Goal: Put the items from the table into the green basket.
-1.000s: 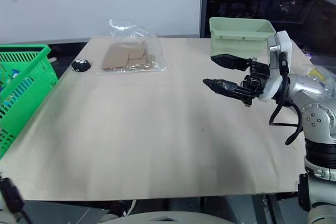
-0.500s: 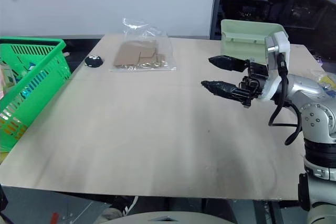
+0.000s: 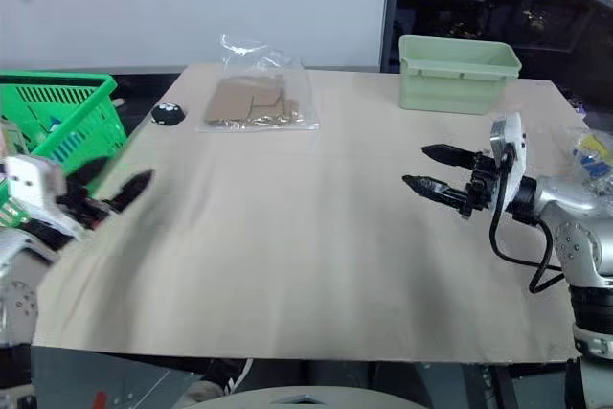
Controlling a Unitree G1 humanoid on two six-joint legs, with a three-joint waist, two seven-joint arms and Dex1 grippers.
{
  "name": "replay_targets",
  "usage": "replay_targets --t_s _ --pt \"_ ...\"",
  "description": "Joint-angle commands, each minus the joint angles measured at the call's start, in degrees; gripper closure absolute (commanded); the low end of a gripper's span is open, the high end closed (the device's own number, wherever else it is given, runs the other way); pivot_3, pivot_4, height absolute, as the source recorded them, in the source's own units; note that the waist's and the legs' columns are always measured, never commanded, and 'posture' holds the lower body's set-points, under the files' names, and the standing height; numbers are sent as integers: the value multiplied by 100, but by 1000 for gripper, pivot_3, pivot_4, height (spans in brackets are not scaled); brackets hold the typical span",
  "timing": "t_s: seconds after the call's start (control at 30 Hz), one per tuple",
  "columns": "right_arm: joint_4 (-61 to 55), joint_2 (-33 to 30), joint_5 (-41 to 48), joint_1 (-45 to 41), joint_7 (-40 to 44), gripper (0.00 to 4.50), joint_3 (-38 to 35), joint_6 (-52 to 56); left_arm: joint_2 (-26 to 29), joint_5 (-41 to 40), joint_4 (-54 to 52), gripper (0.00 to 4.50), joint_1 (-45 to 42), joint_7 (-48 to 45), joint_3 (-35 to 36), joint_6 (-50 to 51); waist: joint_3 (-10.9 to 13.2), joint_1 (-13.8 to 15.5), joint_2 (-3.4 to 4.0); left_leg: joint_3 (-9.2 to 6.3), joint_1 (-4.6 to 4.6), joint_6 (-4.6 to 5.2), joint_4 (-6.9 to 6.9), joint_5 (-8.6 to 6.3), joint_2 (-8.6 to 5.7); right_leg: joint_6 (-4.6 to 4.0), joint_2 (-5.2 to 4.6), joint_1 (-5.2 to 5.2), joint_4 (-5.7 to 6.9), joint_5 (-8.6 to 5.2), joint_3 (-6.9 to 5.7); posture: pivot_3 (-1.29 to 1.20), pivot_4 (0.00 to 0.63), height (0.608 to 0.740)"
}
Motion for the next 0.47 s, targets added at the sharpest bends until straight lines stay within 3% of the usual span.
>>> replay_targets --t_s 0.03,0.23,0.47 --pt "156 94 -568 414 -47 0 -96 -800 -198 90 -654 57 263 -38 -471 171 -12 4 21 0 0 0 1 0 0 0 1 1 0 0 1 51 0 740" --pt "102 394 -1312 1793 -210 0 -48 -1815 -687 1029 -1027 57 386 260 -1646 -61 -28 29 58 -4 -1 0 9 0 -5 2 4 10 -7 -2 3 33 1 740" --pt "68 735 -1636 2364 -540 0 -51 -2330 -1069 1721 -798 57 192 481 -2221 -383 -37 -131 76 1 8 0 27 0 -7 23 13 11 -3 -15 27 -26 4 740"
